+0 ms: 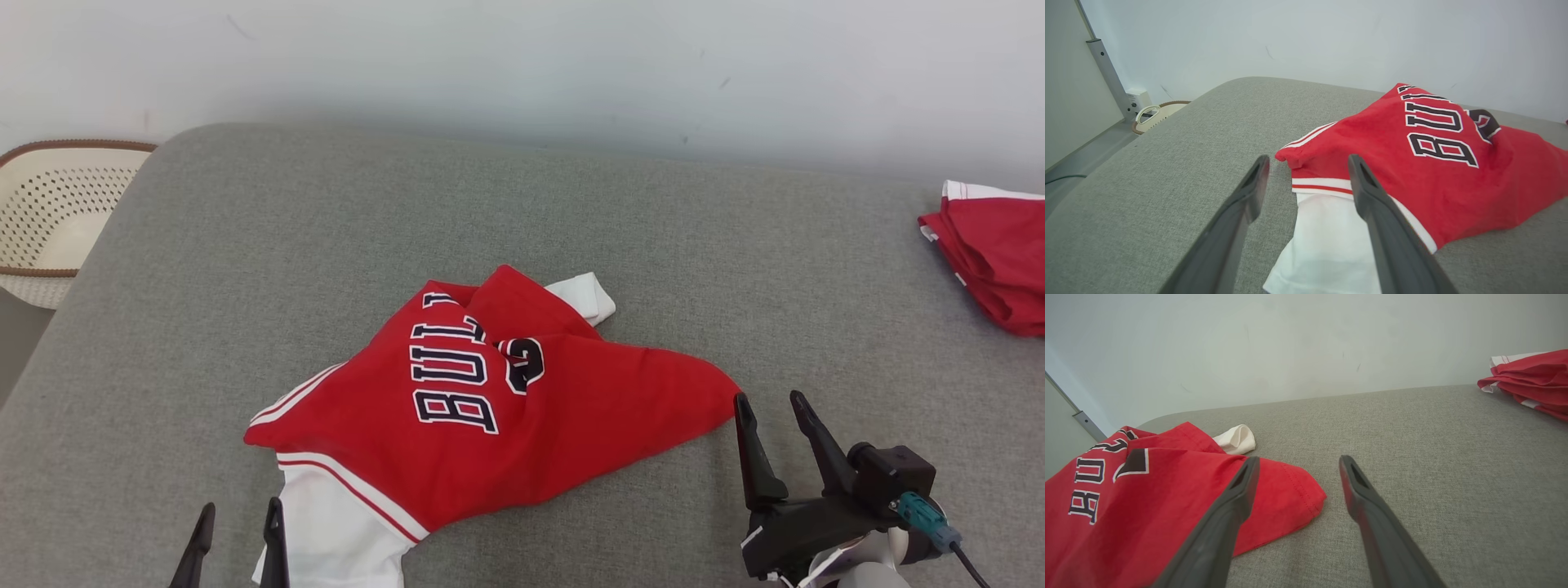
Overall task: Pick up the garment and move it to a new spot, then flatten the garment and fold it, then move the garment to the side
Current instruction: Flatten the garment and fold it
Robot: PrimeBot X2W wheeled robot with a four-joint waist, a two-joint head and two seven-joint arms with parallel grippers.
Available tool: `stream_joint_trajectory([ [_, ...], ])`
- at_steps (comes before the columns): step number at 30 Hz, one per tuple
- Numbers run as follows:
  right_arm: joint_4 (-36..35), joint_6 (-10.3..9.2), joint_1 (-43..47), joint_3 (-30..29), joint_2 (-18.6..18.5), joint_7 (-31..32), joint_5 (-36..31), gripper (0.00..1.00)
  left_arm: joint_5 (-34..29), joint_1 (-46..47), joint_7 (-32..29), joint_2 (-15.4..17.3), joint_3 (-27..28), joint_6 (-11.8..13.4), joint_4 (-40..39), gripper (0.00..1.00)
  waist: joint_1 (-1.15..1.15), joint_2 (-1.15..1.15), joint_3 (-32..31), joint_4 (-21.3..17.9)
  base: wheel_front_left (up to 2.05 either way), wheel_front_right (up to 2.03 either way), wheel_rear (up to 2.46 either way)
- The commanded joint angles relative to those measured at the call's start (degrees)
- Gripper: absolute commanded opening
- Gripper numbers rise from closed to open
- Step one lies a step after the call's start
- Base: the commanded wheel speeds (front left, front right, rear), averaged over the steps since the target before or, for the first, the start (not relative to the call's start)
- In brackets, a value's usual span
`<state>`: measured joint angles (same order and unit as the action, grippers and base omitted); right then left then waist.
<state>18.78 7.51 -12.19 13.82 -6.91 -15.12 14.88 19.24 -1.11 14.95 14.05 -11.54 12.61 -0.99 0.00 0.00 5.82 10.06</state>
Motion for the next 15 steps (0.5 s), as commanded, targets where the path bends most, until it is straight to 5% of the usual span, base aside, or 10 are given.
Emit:
stream_joint_trajectory([
  [1, 0.28, -0.05, 0.09, 0.15, -0.41, 0.02, 0.34, 1.00, -0.49, -0.77, 0.35, -0.25, 0.62, -0.19, -0.39, 1.00, 0.00, 0.00, -0.12, -0.10, 0.00, 0.00, 0.00],
  [7, 0.89, -0.05, -0.19, 0.03, -0.58, 0.02, 0.50, 1.00, -0.58, -2.33, -0.02, -0.29, -0.37, -2.72, 3.79, 1.00, 0.00, 0.00, -0.51, -0.07, 0.00, 0.00, 0.00],
  [15, 2.51, -0.05, -1.00, 0.72, -1.20, 0.02, 0.78, 1.00, -0.20, -1.37, 0.29, -1.09, 0.75, -2.87, 4.06, 1.00, 0.00, 0.00, -0.99, 0.69, 0.00, 0.00, 0.00],
])
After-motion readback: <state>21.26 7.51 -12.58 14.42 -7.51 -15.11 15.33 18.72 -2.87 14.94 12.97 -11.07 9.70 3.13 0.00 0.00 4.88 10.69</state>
